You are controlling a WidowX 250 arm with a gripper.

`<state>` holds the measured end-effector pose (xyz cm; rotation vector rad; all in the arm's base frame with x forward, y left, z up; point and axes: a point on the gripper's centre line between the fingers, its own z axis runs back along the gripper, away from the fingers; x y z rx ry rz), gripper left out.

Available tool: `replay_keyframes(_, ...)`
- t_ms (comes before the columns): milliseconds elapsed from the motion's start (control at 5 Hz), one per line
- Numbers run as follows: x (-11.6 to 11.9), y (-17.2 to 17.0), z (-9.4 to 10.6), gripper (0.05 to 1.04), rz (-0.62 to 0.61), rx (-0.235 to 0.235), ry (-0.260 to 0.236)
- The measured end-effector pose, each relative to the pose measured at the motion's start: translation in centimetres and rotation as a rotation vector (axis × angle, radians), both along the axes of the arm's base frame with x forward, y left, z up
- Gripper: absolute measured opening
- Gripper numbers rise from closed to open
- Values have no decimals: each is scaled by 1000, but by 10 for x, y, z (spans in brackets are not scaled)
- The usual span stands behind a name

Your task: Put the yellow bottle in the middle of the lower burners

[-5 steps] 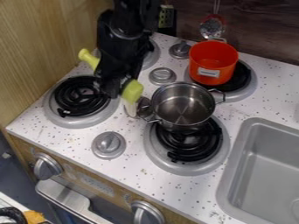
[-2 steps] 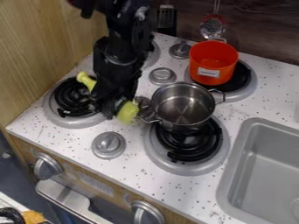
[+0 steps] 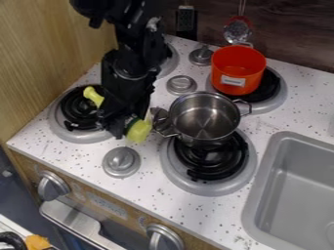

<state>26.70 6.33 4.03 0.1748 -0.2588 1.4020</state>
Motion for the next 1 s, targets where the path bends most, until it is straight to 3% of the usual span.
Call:
replay_keyframes(200,4,-2,-7,652,-4,-14,-16)
replay_keyframes(400,4,-4,-10,720,-24,-24,-3)
replay_keyframes(600,9,-4,-9,977,-50,-29,-27)
replay_keyframes(1000,4,0,-10,999,-72,-32,3)
